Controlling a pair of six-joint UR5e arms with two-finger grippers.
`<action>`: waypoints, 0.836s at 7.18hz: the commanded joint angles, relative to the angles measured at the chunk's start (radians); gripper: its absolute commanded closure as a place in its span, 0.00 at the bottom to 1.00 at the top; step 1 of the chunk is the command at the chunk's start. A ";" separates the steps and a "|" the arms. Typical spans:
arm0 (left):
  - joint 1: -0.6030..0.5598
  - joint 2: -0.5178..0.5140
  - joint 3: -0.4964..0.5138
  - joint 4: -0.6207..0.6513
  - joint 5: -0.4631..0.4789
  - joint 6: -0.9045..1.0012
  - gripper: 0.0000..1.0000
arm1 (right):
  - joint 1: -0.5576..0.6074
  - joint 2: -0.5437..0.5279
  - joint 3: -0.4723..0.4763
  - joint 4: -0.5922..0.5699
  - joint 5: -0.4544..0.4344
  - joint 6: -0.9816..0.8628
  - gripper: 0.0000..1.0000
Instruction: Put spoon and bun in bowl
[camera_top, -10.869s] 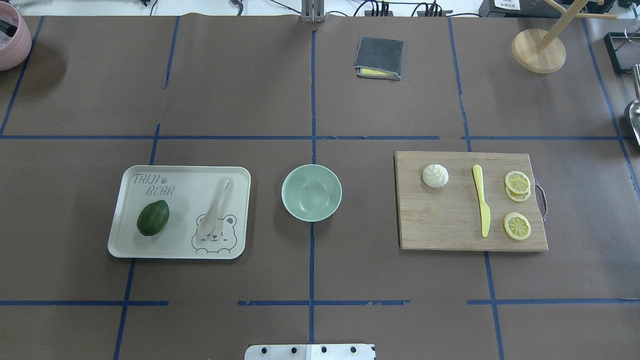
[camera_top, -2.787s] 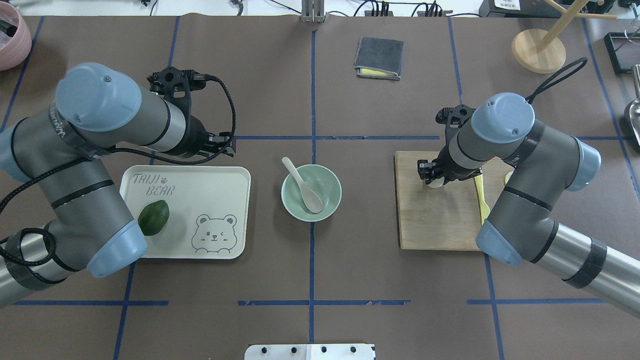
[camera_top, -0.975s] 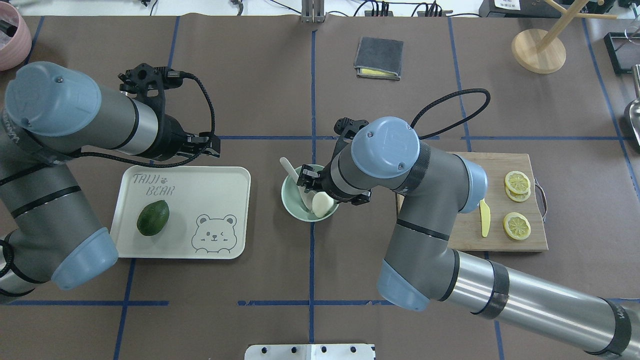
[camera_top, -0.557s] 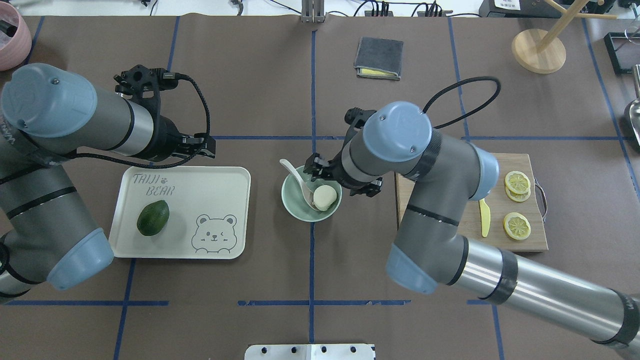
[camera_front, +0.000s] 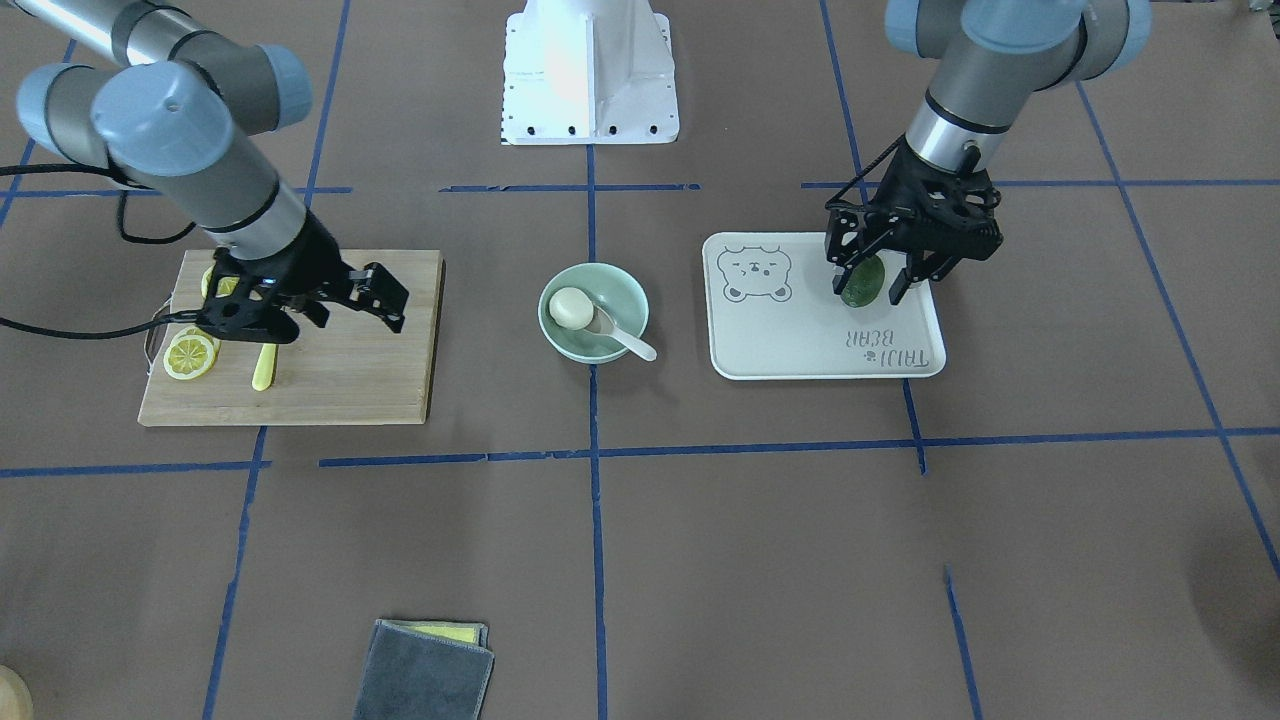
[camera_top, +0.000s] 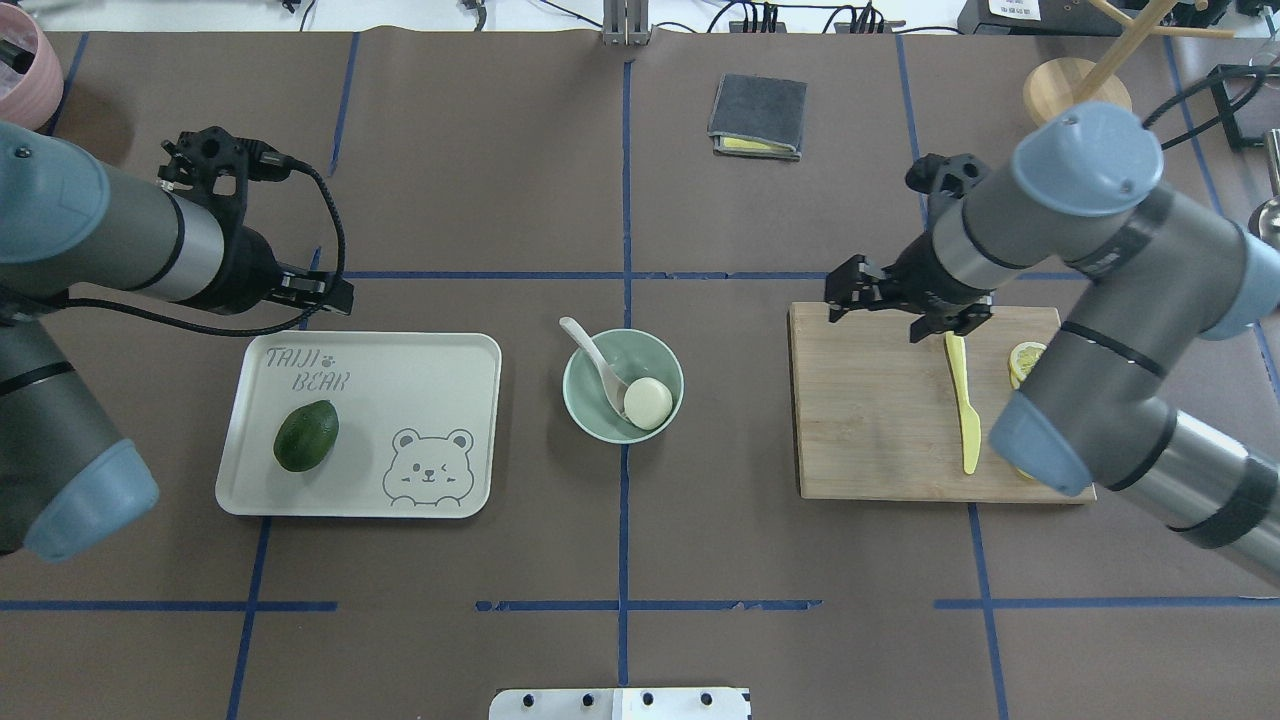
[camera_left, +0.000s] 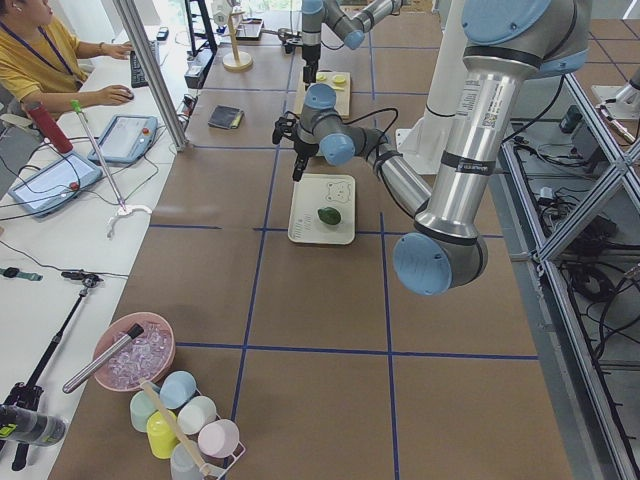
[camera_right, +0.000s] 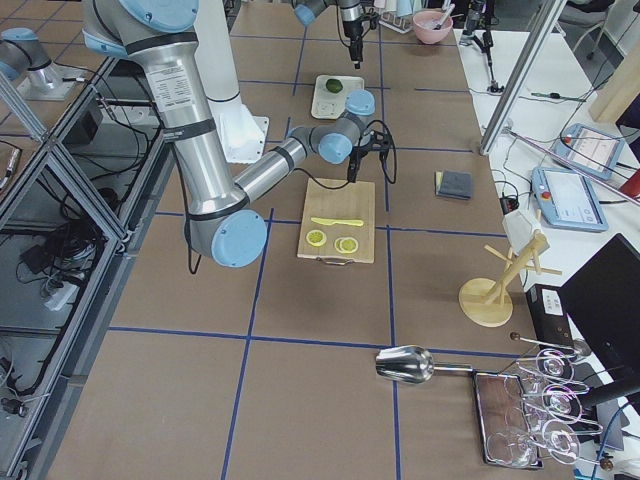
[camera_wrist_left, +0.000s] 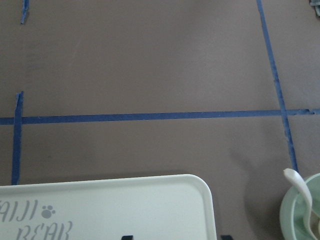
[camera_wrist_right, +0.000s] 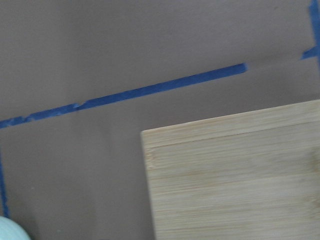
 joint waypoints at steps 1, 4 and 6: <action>-0.167 0.089 0.010 -0.001 -0.137 0.307 0.23 | 0.212 -0.180 0.014 -0.004 0.128 -0.343 0.00; -0.449 0.172 0.070 0.018 -0.175 0.692 0.00 | 0.455 -0.297 0.008 -0.143 0.168 -0.834 0.00; -0.670 0.204 0.232 0.022 -0.342 0.983 0.00 | 0.628 -0.280 0.015 -0.390 0.168 -1.185 0.00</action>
